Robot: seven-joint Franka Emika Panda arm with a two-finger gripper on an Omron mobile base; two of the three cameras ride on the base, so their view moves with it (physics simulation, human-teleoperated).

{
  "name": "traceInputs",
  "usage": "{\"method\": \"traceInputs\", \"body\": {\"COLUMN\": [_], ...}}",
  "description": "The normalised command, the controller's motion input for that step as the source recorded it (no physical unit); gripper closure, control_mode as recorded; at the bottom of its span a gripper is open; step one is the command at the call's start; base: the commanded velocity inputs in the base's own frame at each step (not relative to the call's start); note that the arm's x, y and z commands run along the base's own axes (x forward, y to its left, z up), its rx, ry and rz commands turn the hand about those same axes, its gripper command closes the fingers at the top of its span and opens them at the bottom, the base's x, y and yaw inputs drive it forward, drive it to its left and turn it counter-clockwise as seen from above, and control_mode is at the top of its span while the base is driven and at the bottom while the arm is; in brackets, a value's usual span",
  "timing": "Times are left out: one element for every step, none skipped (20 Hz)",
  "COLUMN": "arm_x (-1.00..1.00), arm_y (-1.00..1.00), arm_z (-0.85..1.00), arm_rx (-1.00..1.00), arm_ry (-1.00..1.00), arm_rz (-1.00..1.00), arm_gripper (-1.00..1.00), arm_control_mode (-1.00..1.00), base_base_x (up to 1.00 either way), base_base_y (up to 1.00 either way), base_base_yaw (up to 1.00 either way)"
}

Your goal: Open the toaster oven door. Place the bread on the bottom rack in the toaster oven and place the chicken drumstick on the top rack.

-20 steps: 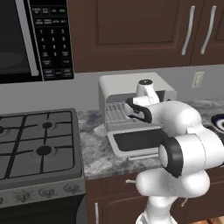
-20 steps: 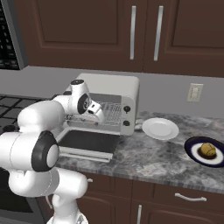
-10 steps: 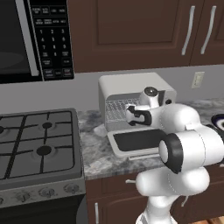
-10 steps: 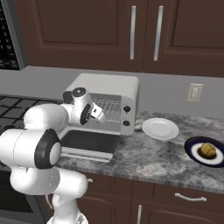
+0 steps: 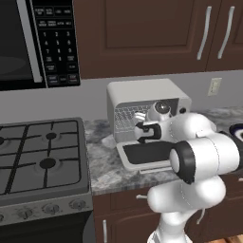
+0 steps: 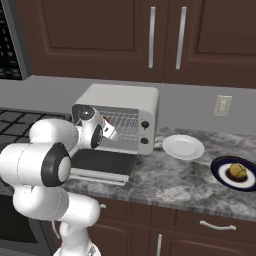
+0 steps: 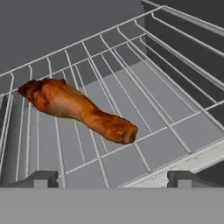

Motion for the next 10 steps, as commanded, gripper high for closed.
{"method": "traceInputs", "body": {"arm_x": [0.4,0.35,0.21,0.31,0.23,0.23,0.01,0.0,0.0,-0.28], "arm_y": [0.06,0.07,0.02,0.0,0.0,0.0,0.0,0.0,0.0,0.0], "arm_z": [0.0,0.04,0.09,0.13,0.16,0.14,0.16,0.16,0.23,0.5], "arm_rx": [0.05,0.05,0.07,0.08,0.07,0.08,0.08,0.09,0.08,0.1], "arm_ry": [-0.12,-0.13,-0.1,-0.06,-0.09,-0.07,-0.06,0.0,-0.02,-0.07], "arm_rz": [0.0,0.0,0.0,0.0,0.0,0.0,0.0,0.0,0.0,0.0], "arm_gripper": [-1.0,-1.0,-1.0,-1.0,-1.0,-1.0,-1.0,-1.0,-1.0,-1.0], "arm_control_mode": [-1.0,-1.0,-1.0,-1.0,-1.0,-1.0,-1.0,-1.0,-1.0,-1.0], "base_base_x": [0.0,0.0,0.0,0.0,0.0,0.0,0.0,0.0,0.0,0.0], "base_base_y": [0.0,0.0,0.0,0.0,0.0,0.0,0.0,0.0,0.0,0.0], "base_base_yaw": [0.0,0.0,0.0,0.0,0.0,0.0,0.0,0.0,0.0,0.0]}}
